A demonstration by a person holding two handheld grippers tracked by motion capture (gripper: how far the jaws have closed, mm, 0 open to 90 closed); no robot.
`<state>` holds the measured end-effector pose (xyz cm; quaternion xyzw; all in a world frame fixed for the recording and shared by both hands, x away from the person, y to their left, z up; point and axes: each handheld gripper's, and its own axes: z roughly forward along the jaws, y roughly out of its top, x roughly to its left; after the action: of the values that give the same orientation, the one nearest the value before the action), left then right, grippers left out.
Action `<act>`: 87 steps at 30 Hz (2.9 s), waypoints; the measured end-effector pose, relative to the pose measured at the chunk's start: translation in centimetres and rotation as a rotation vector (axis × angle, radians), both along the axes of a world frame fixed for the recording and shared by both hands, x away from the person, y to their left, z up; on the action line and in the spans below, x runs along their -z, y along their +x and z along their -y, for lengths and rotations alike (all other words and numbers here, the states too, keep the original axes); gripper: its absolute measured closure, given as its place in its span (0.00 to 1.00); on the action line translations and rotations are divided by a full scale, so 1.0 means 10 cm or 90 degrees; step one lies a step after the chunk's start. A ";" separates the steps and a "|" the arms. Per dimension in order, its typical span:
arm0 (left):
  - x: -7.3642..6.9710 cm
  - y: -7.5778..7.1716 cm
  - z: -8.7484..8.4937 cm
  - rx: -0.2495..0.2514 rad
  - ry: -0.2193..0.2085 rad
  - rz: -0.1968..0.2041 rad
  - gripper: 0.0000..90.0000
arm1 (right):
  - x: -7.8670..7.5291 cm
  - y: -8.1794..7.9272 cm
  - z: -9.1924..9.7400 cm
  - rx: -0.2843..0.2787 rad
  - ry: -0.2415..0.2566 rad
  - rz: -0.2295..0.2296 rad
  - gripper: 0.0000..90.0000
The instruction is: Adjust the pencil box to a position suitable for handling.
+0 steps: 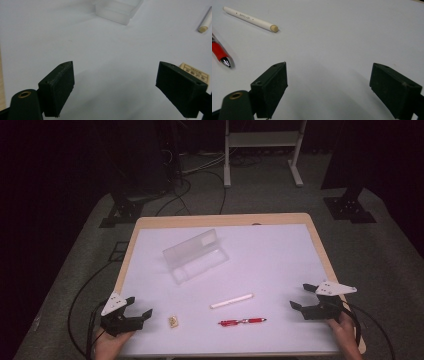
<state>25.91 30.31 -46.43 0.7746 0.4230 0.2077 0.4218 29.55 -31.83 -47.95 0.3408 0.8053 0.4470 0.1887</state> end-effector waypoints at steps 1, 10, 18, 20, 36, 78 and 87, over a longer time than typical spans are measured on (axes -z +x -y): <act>0.00 0.01 0.01 0.003 -0.002 -0.001 0.16 | 0.00 0.00 0.00 -0.001 -0.002 0.001 0.15; -0.04 0.07 0.12 0.032 0.012 0.010 0.15 | 0.00 0.00 0.01 0.003 0.005 -0.002 0.15; -0.13 0.20 0.30 0.077 0.026 0.017 0.15 | 0.00 0.00 0.01 0.004 0.008 0.001 0.15; -0.16 0.23 0.34 0.086 0.032 0.018 0.15 | 0.00 0.00 0.01 0.003 0.009 0.001 0.15; -0.34 0.44 0.59 0.139 0.063 0.019 0.14 | 0.00 0.00 0.02 0.002 0.010 0.005 0.15; -0.54 1.05 1.19 0.205 0.098 0.008 0.15 | -0.01 -0.01 0.02 0.001 0.012 0.005 0.15; -0.57 1.18 1.35 0.221 0.103 0.005 0.15 | -0.01 -0.02 0.02 0.000 0.013 0.008 0.15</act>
<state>37.72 16.83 -40.76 0.8665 0.2635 0.1682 0.3893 29.38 -32.01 -47.89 0.3397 0.7995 0.4574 0.1903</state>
